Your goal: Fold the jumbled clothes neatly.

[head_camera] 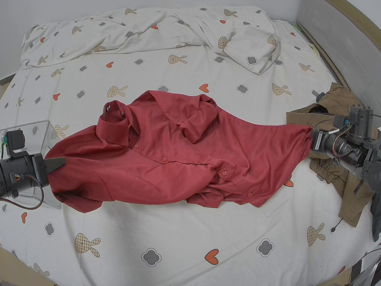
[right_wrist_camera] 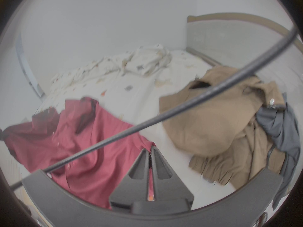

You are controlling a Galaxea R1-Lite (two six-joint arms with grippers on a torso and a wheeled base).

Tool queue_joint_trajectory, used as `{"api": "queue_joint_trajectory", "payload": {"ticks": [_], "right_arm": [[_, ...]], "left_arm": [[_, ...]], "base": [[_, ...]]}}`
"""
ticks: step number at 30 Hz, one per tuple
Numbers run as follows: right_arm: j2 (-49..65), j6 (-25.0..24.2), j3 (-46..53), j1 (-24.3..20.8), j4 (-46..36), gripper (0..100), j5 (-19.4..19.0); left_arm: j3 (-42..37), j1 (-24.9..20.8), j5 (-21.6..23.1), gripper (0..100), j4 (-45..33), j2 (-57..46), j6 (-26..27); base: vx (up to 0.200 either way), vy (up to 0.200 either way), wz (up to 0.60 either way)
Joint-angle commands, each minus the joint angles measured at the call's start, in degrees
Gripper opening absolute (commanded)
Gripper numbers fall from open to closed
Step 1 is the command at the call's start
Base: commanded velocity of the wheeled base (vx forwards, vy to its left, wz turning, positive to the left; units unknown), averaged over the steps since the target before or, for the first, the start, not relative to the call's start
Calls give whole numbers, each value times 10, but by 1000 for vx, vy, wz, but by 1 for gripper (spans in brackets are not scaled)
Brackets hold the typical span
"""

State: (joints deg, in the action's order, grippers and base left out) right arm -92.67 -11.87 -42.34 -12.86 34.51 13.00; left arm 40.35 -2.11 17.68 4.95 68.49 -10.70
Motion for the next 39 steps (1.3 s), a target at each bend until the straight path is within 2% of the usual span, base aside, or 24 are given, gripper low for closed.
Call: {"api": "queue_joint_trajectory", "payload": {"ticks": [1,8,15,16,21,26,28,31,32,33,35,36,37,39], "right_arm": [[7,4,-52,42,-13,0,7],[-34,2,-118,79,-18,0,6],[-75,1,-137,85,-20,0,5],[-88,-3,-134,82,-19,100,5],[-81,-3,-110,80,-19,100,1],[-27,-3,-97,108,-42,100,-25],[-2,-7,-84,124,-85,100,-64],[28,-10,-58,118,-107,100,-112],[28,-10,-58,118,-107,100,-112],[52,-26,-28,94,-145,100,-165],[74,-60,0,36,-181,100,-211],[74,-60,0,36,-181,100,-211],[79,-103,28,-39,-196,100,-244],[76,-117,44,-95,-196,100,-249]], "left_arm": [[0,0,0,0,0,-4,0],[-1,-11,0,0,-2,-9,-1],[-3,-11,0,0,-1,-8,-1],[-4,-11,0,0,-1,-7,-1],[-4,-11,0,0,-1,-7,-1],[-4,-12,0,0,-1,-3,0],[-4,-14,-1,0,-1,-3,0],[-4,-14,-1,0,-1,-3,0],[-4,-14,-1,0,-1,-3,0],[-5,-15,0,0,-1,-2,0],[-6,-16,-1,0,-1,0,1],[-6,-16,-1,0,-1,0,1],[-7,-16,0,0,0,3,1],[-7,-16,0,0,0,3,1]], "base": [[0,0,0],[0,0,0],[0,0,0],[0,0,0],[0,0,0],[0,0,0],[0,0,0],[0,0,0],[0,0,0],[0,0,0],[0,0,0],[0,0,0],[0,0,0],[0,0,0]]}}
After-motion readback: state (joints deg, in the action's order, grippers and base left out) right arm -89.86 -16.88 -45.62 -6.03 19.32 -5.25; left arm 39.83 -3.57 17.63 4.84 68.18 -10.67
